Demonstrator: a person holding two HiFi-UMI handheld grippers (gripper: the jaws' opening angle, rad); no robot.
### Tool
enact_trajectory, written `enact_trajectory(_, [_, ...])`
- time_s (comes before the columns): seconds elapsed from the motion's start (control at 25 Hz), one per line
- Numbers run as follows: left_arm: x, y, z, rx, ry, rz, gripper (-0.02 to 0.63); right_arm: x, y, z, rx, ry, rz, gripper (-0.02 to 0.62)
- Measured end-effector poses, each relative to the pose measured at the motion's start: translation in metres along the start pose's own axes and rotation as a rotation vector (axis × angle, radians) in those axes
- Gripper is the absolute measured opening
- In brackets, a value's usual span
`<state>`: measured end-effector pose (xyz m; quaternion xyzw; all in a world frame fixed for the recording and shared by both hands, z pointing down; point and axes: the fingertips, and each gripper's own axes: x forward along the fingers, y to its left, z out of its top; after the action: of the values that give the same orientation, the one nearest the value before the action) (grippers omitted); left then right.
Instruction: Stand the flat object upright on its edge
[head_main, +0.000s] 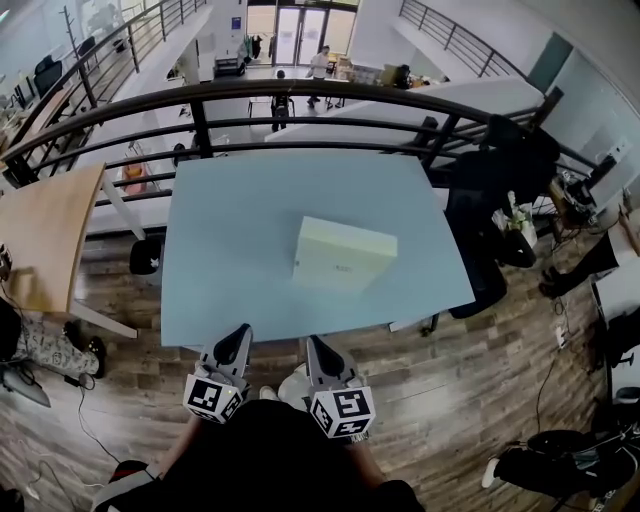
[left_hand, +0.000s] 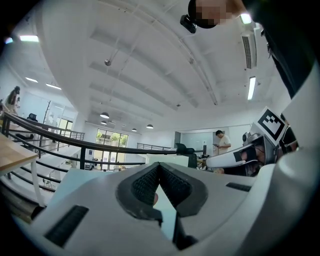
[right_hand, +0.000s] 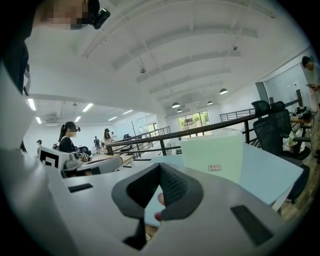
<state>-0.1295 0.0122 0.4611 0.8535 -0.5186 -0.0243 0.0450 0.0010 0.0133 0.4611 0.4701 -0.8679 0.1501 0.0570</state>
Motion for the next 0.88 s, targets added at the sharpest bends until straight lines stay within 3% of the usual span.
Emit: enact_trajectory(0.88, [-0.024, 0.024, -0.004, -0.026, 0.008, 0.089, 0.003, 0.017, 0.032, 0.0, -0.057, 0.023, 0.082, 0.008])
